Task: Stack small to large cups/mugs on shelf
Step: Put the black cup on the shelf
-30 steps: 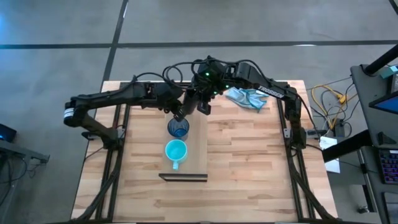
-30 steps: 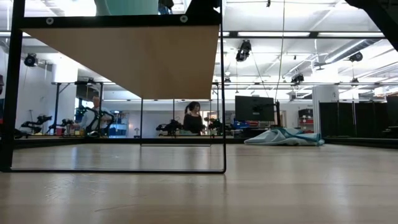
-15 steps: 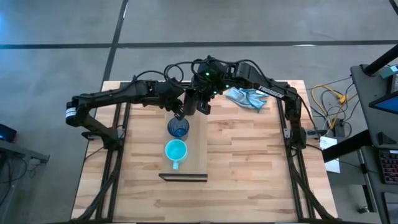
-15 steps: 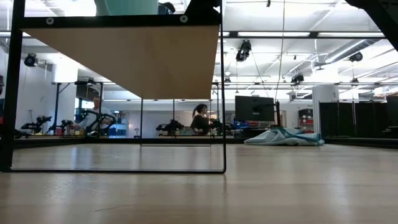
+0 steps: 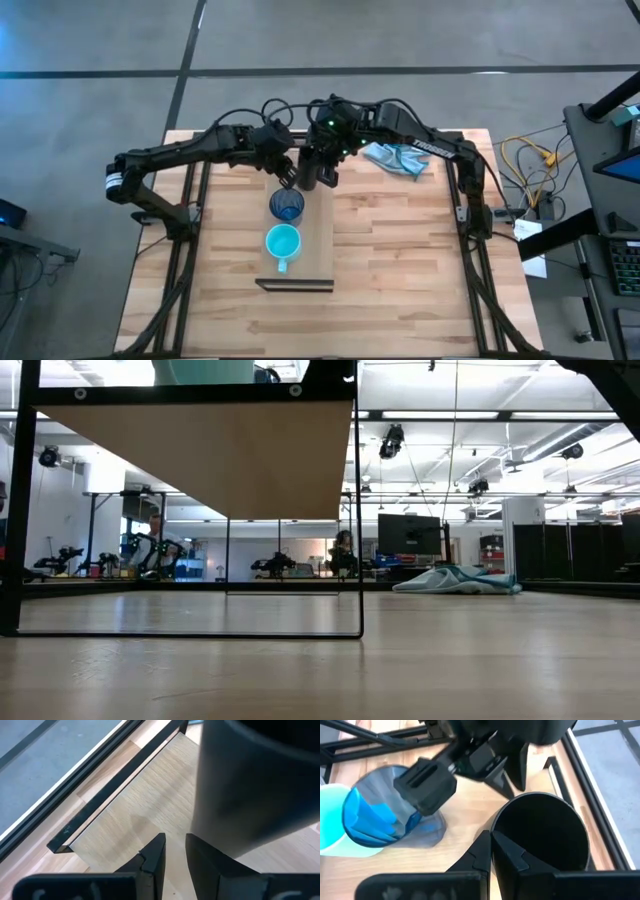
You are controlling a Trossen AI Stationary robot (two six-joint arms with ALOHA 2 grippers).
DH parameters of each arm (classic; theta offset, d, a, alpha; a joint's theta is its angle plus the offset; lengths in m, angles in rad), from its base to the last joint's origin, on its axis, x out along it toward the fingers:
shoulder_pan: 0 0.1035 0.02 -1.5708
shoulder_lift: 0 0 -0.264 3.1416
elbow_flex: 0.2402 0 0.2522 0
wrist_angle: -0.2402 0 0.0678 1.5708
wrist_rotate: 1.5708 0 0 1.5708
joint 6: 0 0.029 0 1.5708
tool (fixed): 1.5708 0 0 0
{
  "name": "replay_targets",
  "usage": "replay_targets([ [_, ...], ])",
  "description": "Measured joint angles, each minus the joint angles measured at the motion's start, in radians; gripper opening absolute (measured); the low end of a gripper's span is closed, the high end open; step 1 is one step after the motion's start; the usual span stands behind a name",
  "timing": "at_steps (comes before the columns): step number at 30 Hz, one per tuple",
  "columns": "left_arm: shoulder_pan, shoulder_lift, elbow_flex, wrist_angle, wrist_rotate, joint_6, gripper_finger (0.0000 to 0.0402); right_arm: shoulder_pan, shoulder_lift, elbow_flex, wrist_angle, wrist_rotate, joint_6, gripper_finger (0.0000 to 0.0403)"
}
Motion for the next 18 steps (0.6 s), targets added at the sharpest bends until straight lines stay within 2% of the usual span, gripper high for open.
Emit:
replay_targets([
  [8, 0.017, 0.000, 0.000, 0.000, 0.000, 0.001, 0.0061, 0.001, 0.000, -0.054, 0.005, 0.000, 0.000, 0.0009],
  [18, 0.022, -0.001, 0.001, 0.000, 0.000, 0.024, 0.0061, 0.004, -0.001, -0.056, 0.020, 0.001, -0.002, 0.0009],
])
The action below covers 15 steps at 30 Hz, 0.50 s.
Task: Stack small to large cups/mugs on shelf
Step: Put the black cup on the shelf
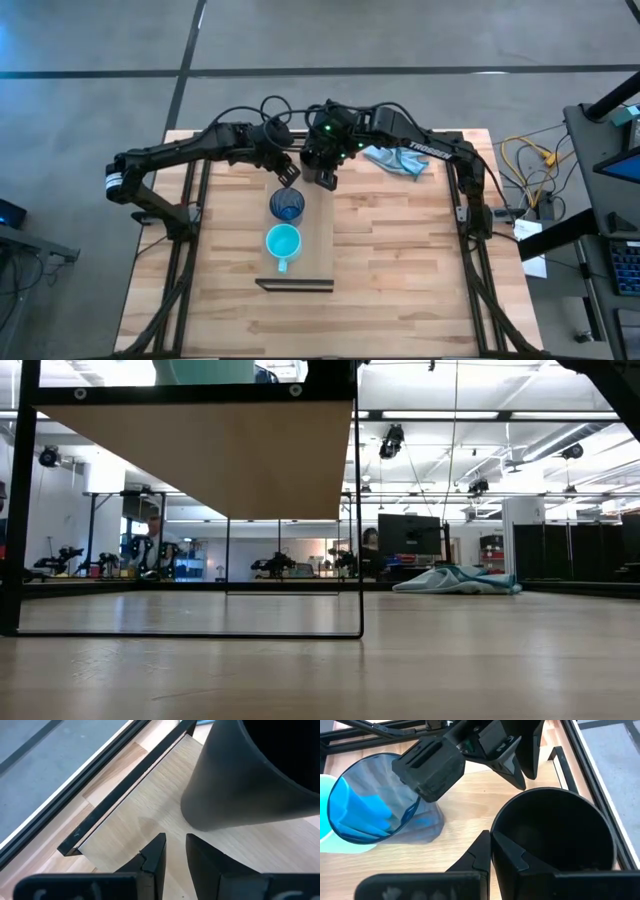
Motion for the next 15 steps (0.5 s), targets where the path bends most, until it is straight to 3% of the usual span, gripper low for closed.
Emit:
replay_targets([
  [15, 0.000, -0.011, 0.015, -0.001, 0.002, 0.000, 0.0061, 0.000, 0.000, 0.002, 0.048, 0.001, -0.035, 0.0009],
])
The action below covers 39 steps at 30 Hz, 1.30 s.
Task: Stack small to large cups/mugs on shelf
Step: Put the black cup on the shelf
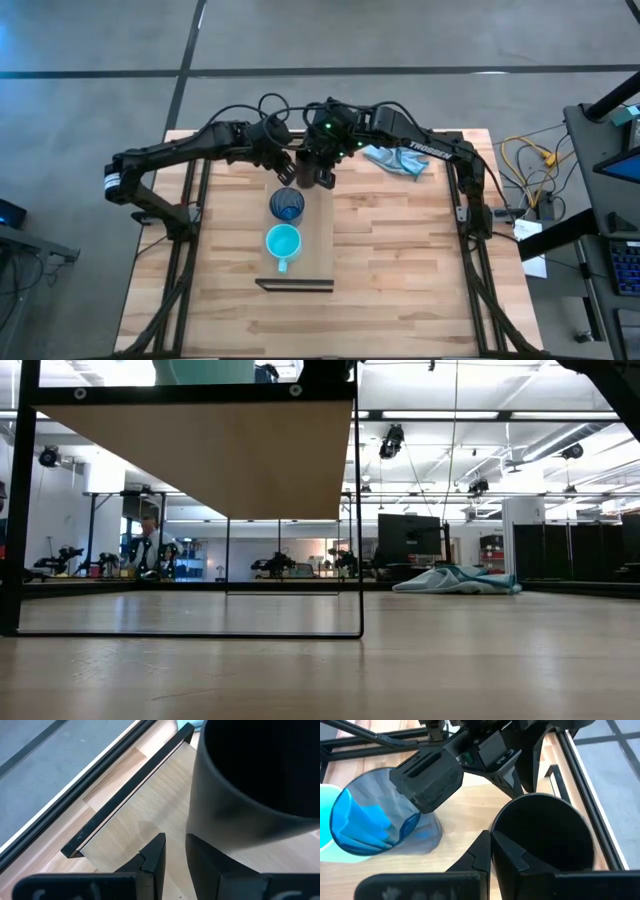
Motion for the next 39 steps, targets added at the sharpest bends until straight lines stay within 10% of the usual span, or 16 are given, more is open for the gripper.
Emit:
replay_targets([
  [39, -0.008, -0.069, 0.061, 0.142, 0.099, 0.030, 0.0061, 0.000, -0.001, 0.000, 0.009, 0.028, -0.016, 0.0009],
])
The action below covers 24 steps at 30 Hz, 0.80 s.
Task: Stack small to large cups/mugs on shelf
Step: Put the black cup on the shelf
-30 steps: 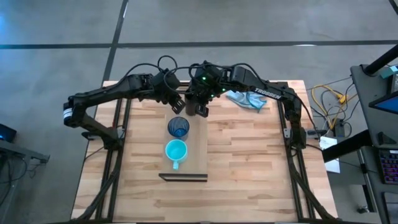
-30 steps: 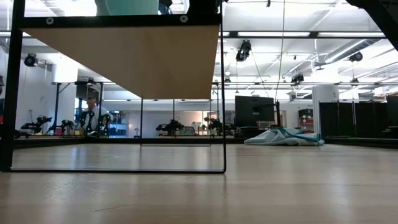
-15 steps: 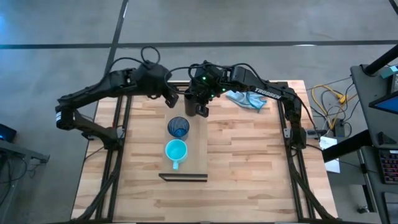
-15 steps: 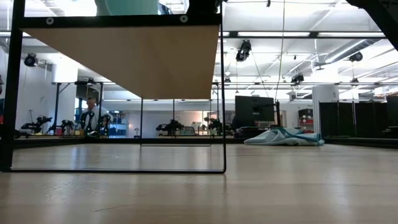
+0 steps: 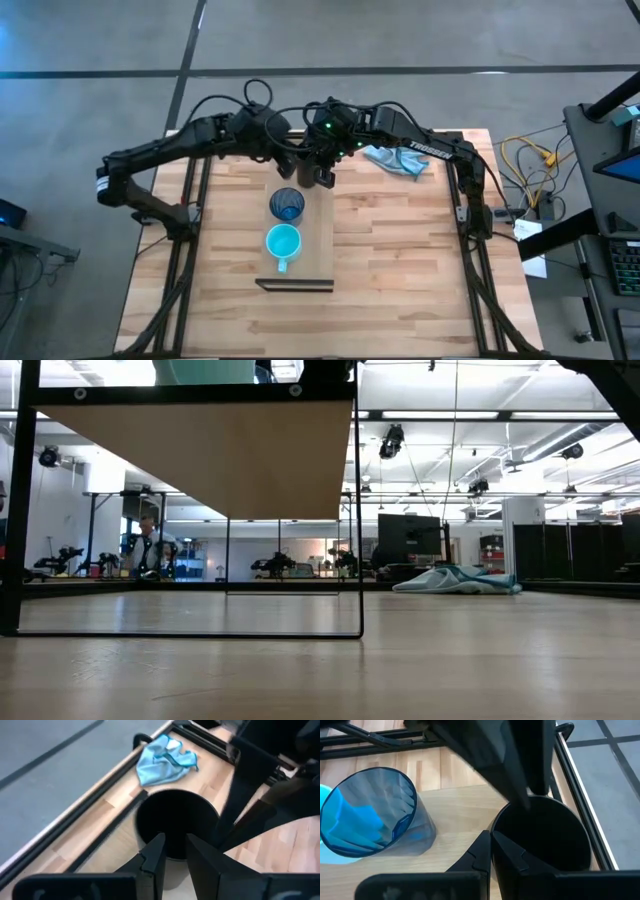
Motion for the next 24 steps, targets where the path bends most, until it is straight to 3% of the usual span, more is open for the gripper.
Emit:
replay_targets([
  [12, -0.003, 0.020, 0.000, 0.000, 0.018, 0.017, 0.0061, 0.000, 0.000, 0.000, -0.001, -0.002, 0.042, 0.0011],
  [19, -0.003, 0.020, 0.000, 0.000, 0.018, 0.017, 0.0061, 0.000, 0.000, 0.000, -0.001, 0.000, 0.095, 0.0041],
  [24, -0.003, 0.020, 0.000, 0.000, 0.018, 0.017, 0.0061, 0.000, 0.000, 0.001, -0.001, 0.073, 0.074, 0.0070],
])
